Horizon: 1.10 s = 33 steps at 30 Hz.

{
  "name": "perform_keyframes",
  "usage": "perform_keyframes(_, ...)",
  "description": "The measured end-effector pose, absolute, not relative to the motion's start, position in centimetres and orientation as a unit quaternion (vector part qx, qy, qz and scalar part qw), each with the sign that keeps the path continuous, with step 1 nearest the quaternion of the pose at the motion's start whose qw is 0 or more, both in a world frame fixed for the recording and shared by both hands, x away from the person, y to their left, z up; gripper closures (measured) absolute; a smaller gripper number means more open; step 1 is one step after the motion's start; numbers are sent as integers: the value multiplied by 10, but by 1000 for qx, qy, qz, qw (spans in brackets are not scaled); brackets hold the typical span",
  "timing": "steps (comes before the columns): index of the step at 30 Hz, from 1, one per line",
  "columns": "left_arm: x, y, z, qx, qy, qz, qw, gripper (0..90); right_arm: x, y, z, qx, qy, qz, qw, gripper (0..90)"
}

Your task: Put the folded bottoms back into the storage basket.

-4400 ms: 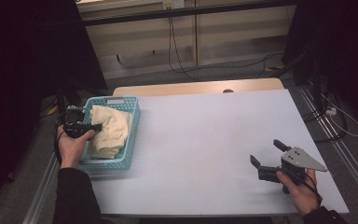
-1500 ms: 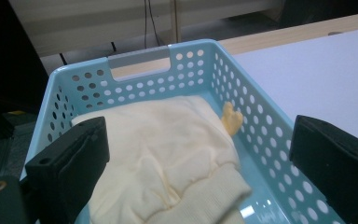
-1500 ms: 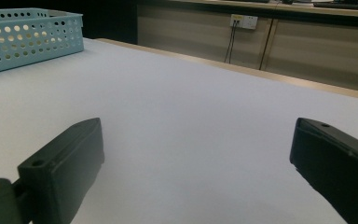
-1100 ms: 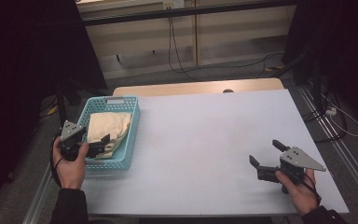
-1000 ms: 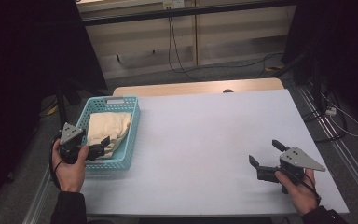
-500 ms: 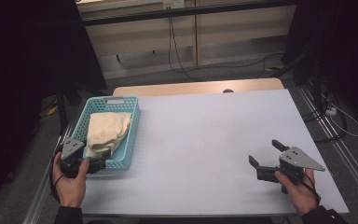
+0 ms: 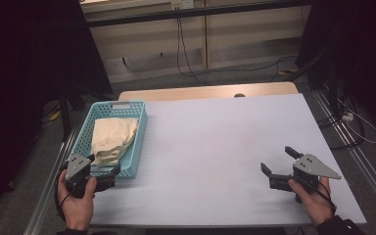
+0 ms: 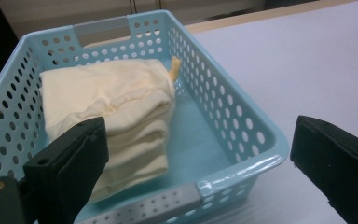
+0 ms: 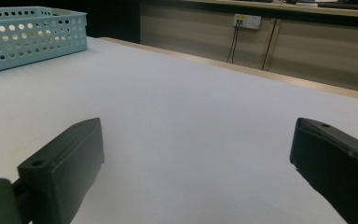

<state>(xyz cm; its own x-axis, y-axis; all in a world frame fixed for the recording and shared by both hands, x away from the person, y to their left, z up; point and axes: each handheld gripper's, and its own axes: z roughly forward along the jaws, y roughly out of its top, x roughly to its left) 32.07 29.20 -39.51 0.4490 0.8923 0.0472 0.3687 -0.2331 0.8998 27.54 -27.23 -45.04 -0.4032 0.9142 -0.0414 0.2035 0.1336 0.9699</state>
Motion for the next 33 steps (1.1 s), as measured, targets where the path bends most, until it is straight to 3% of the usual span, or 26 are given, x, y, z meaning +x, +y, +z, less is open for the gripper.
perform_keyframes(33,324,215,-407,752,364,270,479,34,275,-272,-451,418,667,508,349,25)
